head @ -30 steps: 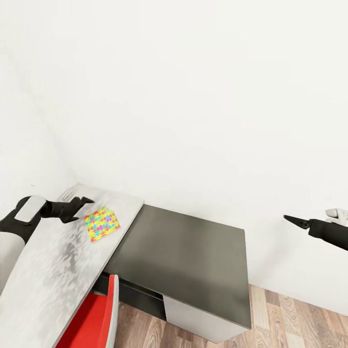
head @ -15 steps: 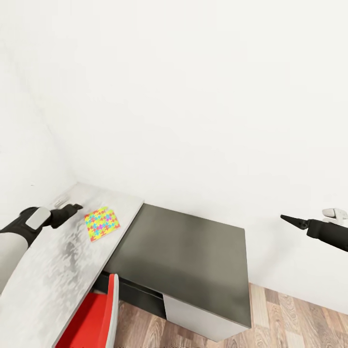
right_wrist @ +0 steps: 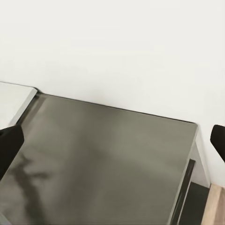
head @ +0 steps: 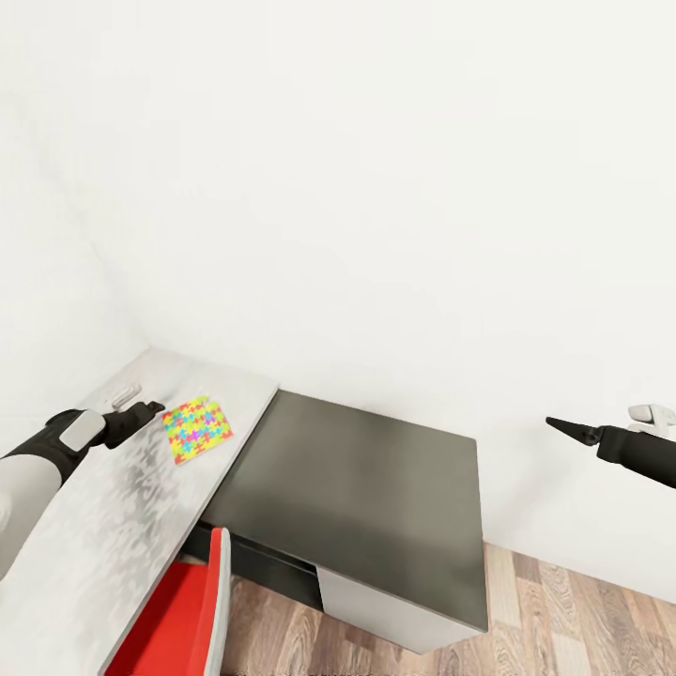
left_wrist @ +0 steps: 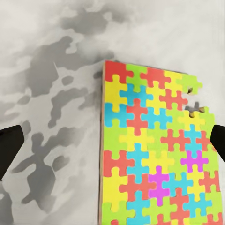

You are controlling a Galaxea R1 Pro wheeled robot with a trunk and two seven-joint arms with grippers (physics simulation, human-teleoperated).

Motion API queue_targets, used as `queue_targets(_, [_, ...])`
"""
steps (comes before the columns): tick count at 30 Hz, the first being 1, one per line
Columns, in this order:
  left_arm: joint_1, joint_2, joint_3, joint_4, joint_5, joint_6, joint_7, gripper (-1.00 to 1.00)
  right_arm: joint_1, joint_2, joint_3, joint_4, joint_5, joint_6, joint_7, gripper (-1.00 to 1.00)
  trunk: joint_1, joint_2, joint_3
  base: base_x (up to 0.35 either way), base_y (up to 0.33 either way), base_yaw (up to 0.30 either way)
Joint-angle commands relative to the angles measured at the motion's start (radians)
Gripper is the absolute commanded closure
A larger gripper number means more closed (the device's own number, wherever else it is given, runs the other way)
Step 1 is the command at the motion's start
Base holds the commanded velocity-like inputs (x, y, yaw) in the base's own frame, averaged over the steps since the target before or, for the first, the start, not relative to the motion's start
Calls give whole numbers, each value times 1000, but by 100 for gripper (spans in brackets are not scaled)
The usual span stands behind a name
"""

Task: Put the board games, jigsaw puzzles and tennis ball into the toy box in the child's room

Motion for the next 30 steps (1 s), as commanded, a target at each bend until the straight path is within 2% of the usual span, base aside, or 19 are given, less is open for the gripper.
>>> queue_targets(1, [-1, 2, -8, 0, 7, 6, -8, -100, -1, 0, 0, 0, -3, 6, 1, -100, 1, -2, -3, 0, 0, 0])
queue_targets(18, [-1, -4, -7, 0, 11, 21, -16, -100, -1, 0, -2, 0, -3, 6, 1, -100, 1, -2, -31, 0, 0, 0])
queue_targets(25, [-1, -5, -8, 0, 53, 23, -18, -100, -1, 0, -2, 0, -3, 6, 1, -100, 1, -2, -42, 0, 0, 0])
queue_targets(30, [0, -6, -8, 0, 61, 27, -26, -100, -2, -4, -4, 0, -2, 6, 1, -100, 1, -2, -50, 0, 0, 0])
